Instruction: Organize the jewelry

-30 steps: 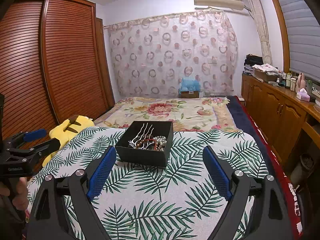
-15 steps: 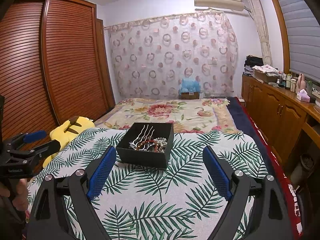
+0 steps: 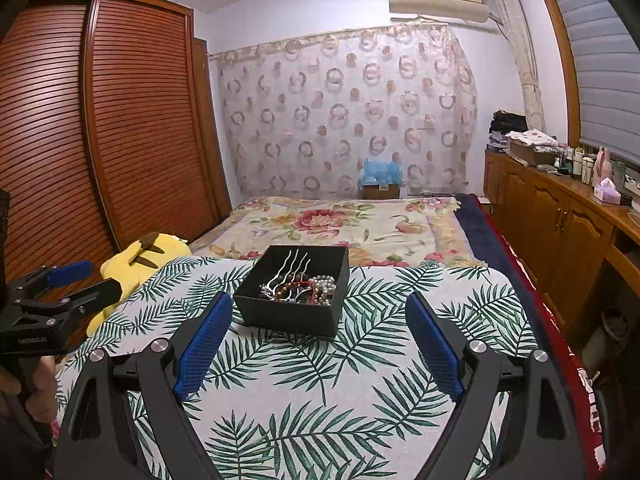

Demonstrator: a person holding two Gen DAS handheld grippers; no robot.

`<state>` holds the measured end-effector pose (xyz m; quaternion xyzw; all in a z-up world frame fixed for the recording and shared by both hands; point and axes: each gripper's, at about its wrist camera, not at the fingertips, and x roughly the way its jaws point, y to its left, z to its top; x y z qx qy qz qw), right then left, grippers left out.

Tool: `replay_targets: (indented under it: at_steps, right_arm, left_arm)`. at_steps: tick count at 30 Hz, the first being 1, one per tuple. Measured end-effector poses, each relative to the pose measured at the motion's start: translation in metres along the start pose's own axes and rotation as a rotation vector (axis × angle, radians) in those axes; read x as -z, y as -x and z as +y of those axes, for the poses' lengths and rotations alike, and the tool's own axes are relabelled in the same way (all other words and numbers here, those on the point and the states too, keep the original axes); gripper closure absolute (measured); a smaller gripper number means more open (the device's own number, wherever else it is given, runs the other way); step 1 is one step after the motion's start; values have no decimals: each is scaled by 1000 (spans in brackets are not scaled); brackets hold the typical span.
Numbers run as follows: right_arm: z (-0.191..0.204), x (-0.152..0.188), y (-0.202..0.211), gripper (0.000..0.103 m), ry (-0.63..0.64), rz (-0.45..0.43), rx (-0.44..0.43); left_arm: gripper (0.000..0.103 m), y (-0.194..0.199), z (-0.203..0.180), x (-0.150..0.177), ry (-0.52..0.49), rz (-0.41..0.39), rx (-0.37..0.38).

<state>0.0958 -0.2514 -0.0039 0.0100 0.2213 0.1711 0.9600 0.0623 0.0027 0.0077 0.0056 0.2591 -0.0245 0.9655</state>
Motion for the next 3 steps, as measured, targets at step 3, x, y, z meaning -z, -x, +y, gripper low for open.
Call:
replay_targets:
  at_steps: [3]
  right_arm:
    - [0,0,0,13,-1,0,0]
  left_arm:
    - [8,0,0,0,0,-1,4]
